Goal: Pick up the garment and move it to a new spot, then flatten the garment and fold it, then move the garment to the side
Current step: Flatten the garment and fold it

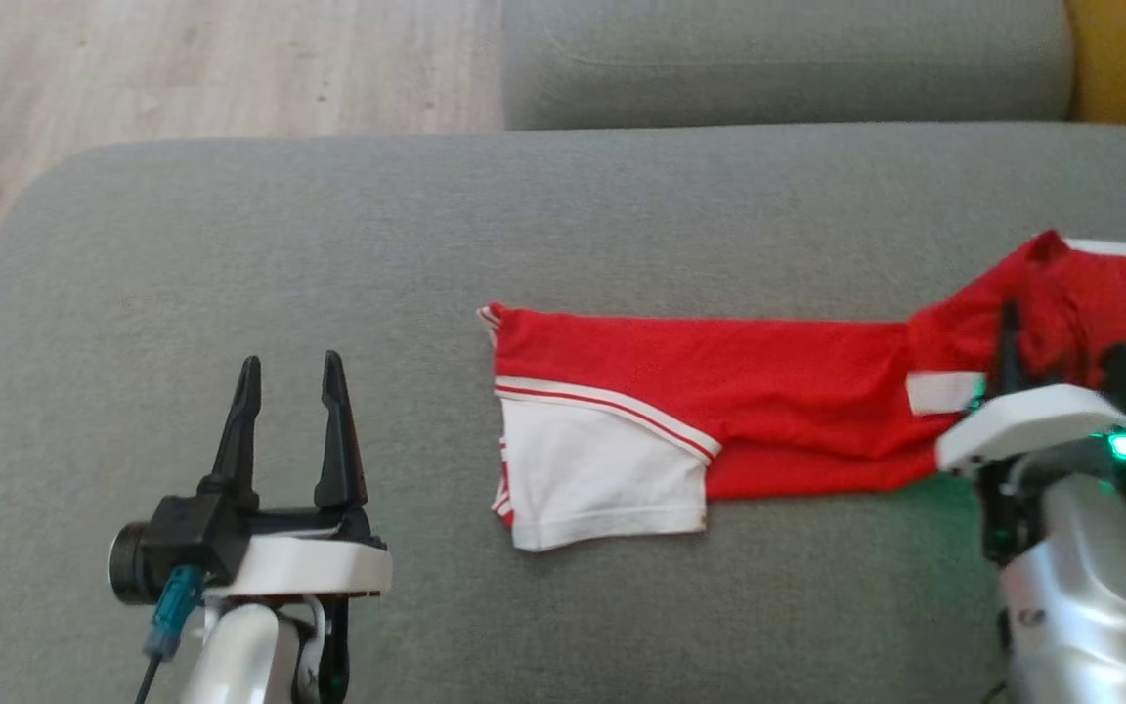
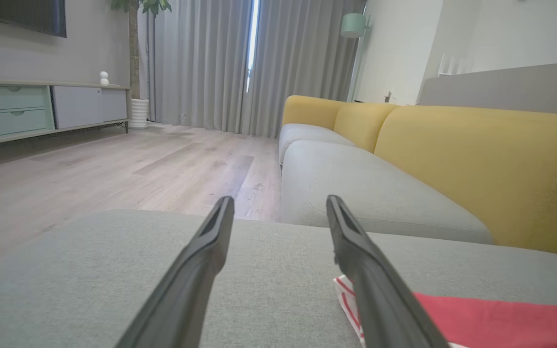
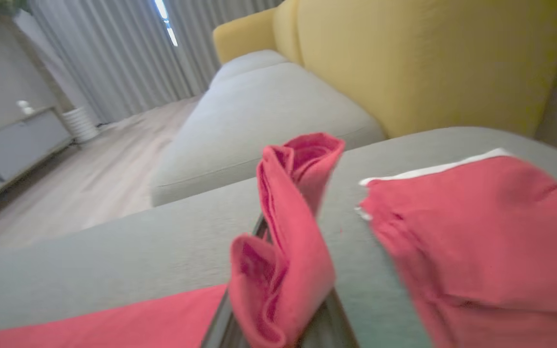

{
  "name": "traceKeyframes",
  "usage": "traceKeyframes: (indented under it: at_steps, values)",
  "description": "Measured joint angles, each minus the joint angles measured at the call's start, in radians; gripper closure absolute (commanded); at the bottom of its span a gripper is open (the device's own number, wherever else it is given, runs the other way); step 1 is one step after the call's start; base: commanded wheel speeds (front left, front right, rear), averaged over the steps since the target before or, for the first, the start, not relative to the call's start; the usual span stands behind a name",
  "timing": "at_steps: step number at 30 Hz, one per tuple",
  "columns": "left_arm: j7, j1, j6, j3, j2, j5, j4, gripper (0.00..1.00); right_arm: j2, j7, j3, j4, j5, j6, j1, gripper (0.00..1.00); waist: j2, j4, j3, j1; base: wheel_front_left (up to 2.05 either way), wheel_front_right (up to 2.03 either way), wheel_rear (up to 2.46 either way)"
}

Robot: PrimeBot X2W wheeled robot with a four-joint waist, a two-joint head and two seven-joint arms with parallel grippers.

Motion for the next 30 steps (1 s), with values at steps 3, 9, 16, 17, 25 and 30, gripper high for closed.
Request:
traceKeyframes:
  at_steps: [3, 9, 16, 17, 25, 30]
  values:
    - [0.000, 0.002, -0.001, 0.006, 0.000, 0.006, 0.004, 0.00, 0.001, 0.005, 0.137, 0.003, 0.121, 0.000, 0.000, 1.00, 0.0000, 0.033, -0.016, 0.0001, 0.00, 0.00, 0.00]
    - [0.000, 0.002, -0.034, 0.008, 0.011, 0.040, 0.042, 0.00, 0.002, 0.011, 0.387, 0.009, 0.285, 0.000, 0.000, 1.00, 0.0000, 0.106, -0.047, 0.0000, 0.00, 0.00, 0.00]
    - [0.000, -0.008, -0.044, 0.003, 0.029, 0.055, 0.073, 0.00, 0.001, -0.002, 0.567, 0.061, 0.433, 0.000, -0.012, 1.00, 0.0000, 0.194, -0.063, 0.0001, 0.00, 0.00, 0.00]
    - [0.000, -0.012, -0.044, 0.003, 0.029, 0.055, 0.076, 0.00, 0.001, -0.004, 0.590, 0.074, 0.451, 0.000, -0.019, 1.00, 0.0000, 0.206, -0.061, 0.0001, 0.00, 0.00, 0.00]
    - [0.000, -0.054, -0.053, -0.026, 0.025, 0.055, 0.095, 0.00, -0.001, -0.029, 0.748, 0.147, 0.554, 0.000, -0.095, 1.00, 0.0000, 0.280, -0.020, 0.0003, 0.00, 0.00, 0.00]
    - [0.000, -0.063, -0.053, -0.031, 0.025, 0.055, 0.103, 0.00, -0.001, -0.030, 0.844, 0.192, 0.600, 0.000, -0.096, 1.00, 0.0000, 0.306, 0.002, 0.0002, 0.00, 0.00, 0.00]
